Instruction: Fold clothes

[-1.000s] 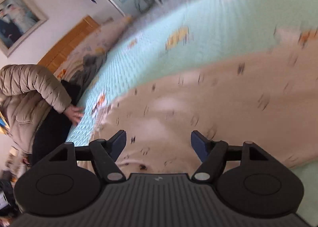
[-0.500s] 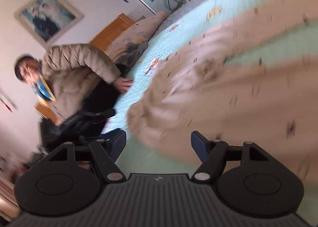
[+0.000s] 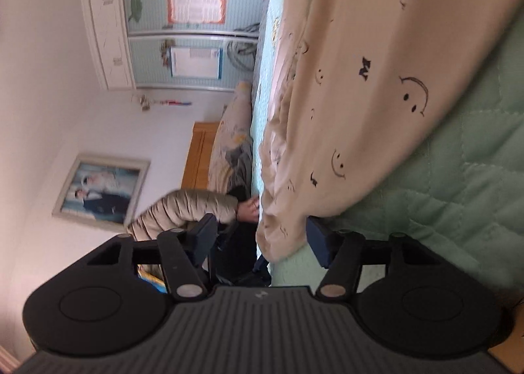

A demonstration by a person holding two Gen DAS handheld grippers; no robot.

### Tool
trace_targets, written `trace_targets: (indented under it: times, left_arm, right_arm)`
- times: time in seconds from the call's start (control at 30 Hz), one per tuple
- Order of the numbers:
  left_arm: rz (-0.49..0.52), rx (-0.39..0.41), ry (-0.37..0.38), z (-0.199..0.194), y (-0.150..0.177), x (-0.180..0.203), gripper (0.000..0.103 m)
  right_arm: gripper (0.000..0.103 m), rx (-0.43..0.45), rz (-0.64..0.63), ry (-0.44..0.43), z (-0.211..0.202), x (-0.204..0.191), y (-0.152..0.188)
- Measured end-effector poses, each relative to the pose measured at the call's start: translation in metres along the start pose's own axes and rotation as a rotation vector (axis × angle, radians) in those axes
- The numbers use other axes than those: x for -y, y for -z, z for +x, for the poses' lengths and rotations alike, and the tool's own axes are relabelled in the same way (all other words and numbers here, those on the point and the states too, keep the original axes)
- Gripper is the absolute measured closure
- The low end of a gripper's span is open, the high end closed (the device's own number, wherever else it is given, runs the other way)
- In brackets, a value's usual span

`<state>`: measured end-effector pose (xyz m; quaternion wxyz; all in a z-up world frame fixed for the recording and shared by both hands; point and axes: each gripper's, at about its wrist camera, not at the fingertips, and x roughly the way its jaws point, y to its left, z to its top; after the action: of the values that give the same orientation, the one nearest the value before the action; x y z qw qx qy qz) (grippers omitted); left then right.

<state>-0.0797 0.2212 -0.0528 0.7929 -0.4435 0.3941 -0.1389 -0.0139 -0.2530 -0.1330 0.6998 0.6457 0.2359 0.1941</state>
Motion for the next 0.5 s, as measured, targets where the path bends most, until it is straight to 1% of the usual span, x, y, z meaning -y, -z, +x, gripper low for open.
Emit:
trace_targets:
  times: [0.03,0.07,0.1,0.13,0.17,0.23,0.27,0.3,0.33,0.4,0.43,0.5]
  left_arm:
    - [0.001,-0.007,-0.002,0.001,0.0,-0.001,0.087]
    - [0.002,-0.014,-0.003,0.003,0.0,-0.002,0.092]
    - [0.003,-0.022,-0.005,0.004,0.0,-0.003,0.094]
    - [0.004,-0.029,-0.007,0.005,0.0,-0.004,0.094]
    - [0.006,-0.036,-0.008,0.006,0.0,-0.005,0.094]
    - [0.008,-0.05,-0.011,0.009,0.0,-0.006,0.094]
    - [0.009,-0.058,-0.013,0.01,0.0,-0.007,0.094]
    - [0.01,-0.065,-0.015,0.011,0.0,-0.008,0.094]
    - [0.011,-0.072,-0.016,0.013,0.0,-0.009,0.094]
    - [0.008,-0.076,-0.014,0.013,0.0,-0.01,0.095]
    - [0.006,-0.075,-0.012,0.013,0.0,-0.01,0.097]
    - [0.008,-0.074,-0.01,0.012,-0.001,-0.01,0.098]
  right_arm:
    - [0.056,0.007,-0.002,0.019,0.003,0.0,0.001]
    - [0.072,0.01,-0.005,0.058,0.006,0.0,0.001]
    - [0.09,0.014,-0.009,0.098,0.009,0.0,0.002]
    - [0.095,0.016,-0.014,0.142,0.008,-0.003,0.003]
    - [0.093,0.013,-0.005,0.156,0.006,-0.005,0.007]
    - [0.083,-0.008,0.071,0.123,-0.003,-0.003,0.022]
    - [0.068,0.005,0.063,0.124,-0.004,-0.003,0.027]
    - [0.065,0.017,0.055,0.126,-0.006,-0.003,0.032]
    - [0.065,0.03,0.047,0.128,-0.007,-0.002,0.037]
    - [0.064,0.056,0.093,0.109,-0.003,0.0,0.035]
    - [0.062,0.07,0.115,0.1,-0.001,0.001,0.034]
    - [0.054,0.086,0.122,0.093,0.002,-0.002,0.033]
